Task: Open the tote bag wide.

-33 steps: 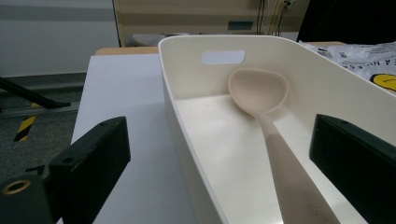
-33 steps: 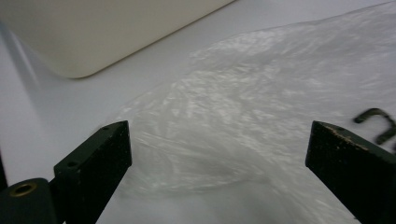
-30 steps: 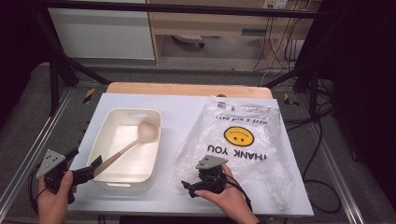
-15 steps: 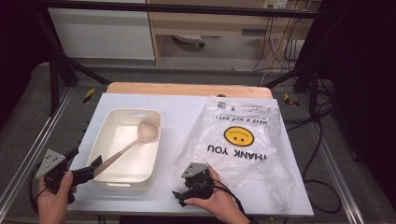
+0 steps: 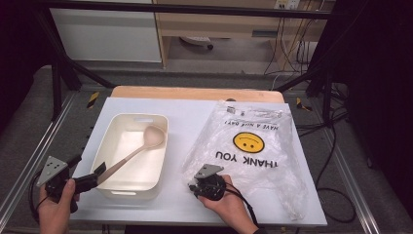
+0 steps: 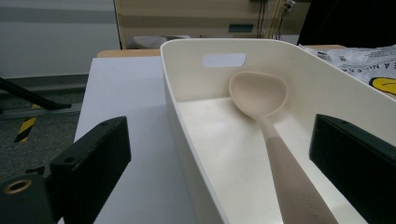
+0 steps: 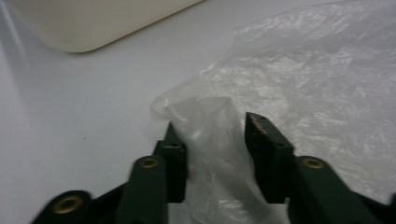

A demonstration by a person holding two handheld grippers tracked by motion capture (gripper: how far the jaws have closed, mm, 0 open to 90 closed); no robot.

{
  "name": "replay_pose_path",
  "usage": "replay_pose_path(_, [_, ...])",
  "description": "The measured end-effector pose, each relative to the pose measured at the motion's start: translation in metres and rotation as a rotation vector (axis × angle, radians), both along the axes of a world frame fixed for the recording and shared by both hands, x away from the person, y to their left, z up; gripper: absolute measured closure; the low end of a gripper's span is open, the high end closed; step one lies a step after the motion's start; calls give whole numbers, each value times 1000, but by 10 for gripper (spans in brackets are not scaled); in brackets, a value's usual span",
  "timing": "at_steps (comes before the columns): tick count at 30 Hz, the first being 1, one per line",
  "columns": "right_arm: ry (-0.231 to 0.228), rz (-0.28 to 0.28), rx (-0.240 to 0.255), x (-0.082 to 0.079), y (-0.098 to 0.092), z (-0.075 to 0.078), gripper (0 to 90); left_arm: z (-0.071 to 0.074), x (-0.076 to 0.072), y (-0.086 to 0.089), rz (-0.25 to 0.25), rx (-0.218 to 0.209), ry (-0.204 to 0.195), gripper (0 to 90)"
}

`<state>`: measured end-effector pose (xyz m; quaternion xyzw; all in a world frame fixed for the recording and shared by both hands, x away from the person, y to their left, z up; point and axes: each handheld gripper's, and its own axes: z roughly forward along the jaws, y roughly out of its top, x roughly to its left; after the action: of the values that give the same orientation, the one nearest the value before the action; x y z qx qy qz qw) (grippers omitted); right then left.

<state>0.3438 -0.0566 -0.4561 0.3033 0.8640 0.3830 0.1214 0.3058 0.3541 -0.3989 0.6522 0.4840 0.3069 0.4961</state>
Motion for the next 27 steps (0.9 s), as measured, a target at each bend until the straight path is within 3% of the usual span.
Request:
replay_pose_path(3, [26, -26, 38, 10, -5, -1, 873, 0, 0, 0, -1, 0, 0, 51])
replay_pose_path(9, [48, -52, 69, 18, -6, 1, 882, 0, 0, 0, 2, -6, 1, 51])
replay_pose_path(16, [37, -109, 146, 34, -3, 18, 879, -1, -1, 1, 6, -9, 7, 51])
replay_pose_path(27, [19, -111, 182, 59, 14, 44, 881, -1, 0, 1, -2, -13, 8, 51])
